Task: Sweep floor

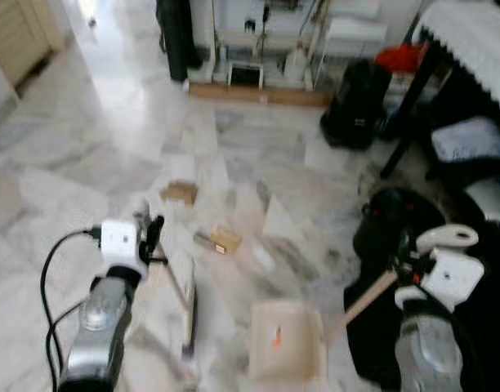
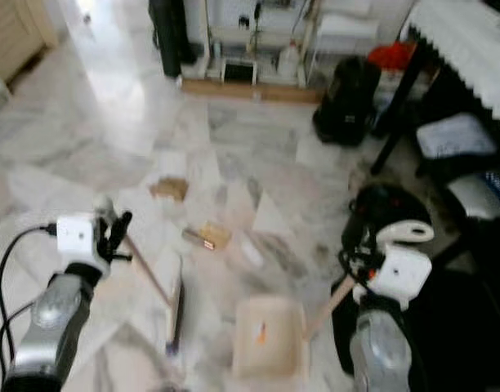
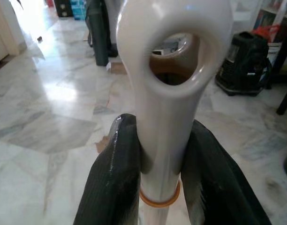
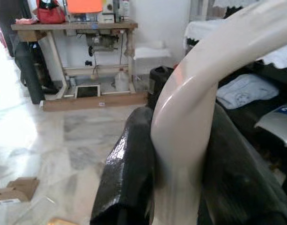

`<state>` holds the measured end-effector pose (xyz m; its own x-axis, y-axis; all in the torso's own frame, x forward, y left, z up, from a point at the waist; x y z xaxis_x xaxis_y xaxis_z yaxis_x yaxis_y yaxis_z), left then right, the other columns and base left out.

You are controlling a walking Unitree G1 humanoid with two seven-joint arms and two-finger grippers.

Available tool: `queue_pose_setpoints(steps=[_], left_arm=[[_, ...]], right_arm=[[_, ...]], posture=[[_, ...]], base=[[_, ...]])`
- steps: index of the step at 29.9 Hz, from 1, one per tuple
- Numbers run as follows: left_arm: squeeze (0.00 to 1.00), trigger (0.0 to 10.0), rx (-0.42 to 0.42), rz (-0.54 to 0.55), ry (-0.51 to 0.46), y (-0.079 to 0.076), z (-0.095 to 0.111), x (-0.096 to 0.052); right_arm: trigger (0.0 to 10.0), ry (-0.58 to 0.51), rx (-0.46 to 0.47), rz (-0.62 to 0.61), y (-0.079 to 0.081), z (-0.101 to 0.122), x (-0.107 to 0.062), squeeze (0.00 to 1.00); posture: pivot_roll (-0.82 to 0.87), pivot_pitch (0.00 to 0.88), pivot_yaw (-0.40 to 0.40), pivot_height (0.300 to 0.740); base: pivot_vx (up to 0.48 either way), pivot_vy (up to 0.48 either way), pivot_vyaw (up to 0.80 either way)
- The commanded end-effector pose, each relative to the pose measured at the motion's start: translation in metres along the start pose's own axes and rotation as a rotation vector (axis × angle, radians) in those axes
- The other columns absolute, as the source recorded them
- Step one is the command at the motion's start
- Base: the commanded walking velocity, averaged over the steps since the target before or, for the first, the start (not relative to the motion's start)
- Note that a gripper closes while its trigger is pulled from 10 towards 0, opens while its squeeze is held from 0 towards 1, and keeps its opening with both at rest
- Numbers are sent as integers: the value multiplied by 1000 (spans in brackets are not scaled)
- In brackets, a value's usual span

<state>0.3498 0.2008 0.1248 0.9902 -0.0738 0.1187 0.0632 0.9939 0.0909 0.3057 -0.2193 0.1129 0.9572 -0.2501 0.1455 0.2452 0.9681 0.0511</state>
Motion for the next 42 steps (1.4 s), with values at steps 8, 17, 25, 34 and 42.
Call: queue_pose_setpoints(steps=[8,17,25,34,42], left_arm=[[0,10000,10,-10,-34,-3,8,1],[0,10000,7,-15,-36,-5,9,2],[0,10000,8,-16,-36,-5,8,1],[0,10000,1,-26,-29,-8,6,1],[0,10000,-4,-29,-36,-9,8,1]], right_arm=[[10000,-30,9,-10,-3,8,0,0],[10000,-32,12,-10,-3,9,0,0],[10000,-28,13,-9,-3,8,0,0],[10000,-27,12,-7,-3,7,0,0],[10000,-35,11,-6,-2,9,0,0]], posture=[[38,158,-37,740],[37,157,-35,740],[38,156,-36,740],[36,157,-37,740],[36,157,-37,740]], base=[[329,0,0],[330,0,0],[330,0,0],[140,0,0],[0,0,0]])
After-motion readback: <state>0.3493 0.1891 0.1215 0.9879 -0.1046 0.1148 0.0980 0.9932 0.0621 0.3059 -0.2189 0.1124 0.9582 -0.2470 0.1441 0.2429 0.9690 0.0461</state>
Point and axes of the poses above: a point about 5 cm out from each wrist's last joint towards the gripper, its own x axis pointing out of the wrist towards the gripper, its own z axis along the axis of the wrist's last joint, y = z × x, the point moved 6 cm from there along x, pointing out of the wrist towards the gripper, and after that the axes turned 1 degree about -x, right-handed, at the moved point
